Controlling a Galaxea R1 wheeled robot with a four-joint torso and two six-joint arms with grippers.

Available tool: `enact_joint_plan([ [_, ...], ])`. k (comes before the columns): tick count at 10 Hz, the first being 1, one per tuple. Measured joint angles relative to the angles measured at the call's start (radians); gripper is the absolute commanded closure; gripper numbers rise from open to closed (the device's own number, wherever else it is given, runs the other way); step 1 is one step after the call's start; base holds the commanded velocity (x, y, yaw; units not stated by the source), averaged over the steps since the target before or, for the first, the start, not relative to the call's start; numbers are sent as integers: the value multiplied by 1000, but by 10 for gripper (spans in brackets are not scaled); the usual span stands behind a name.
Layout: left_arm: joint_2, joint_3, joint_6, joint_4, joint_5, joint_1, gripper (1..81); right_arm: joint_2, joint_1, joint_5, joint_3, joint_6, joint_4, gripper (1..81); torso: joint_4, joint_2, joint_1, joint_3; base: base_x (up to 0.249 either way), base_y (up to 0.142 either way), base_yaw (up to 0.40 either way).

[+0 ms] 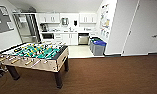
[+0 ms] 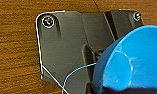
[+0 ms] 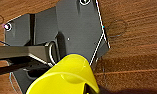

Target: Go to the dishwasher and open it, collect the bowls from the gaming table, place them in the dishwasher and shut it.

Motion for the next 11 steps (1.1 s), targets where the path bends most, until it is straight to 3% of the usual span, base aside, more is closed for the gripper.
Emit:
enact_joint_plan([
  [11,-1,-2,0,0,0,0,811,0,2,-2,0,0,0,811,0,0,0,0,179,-72,0],
])
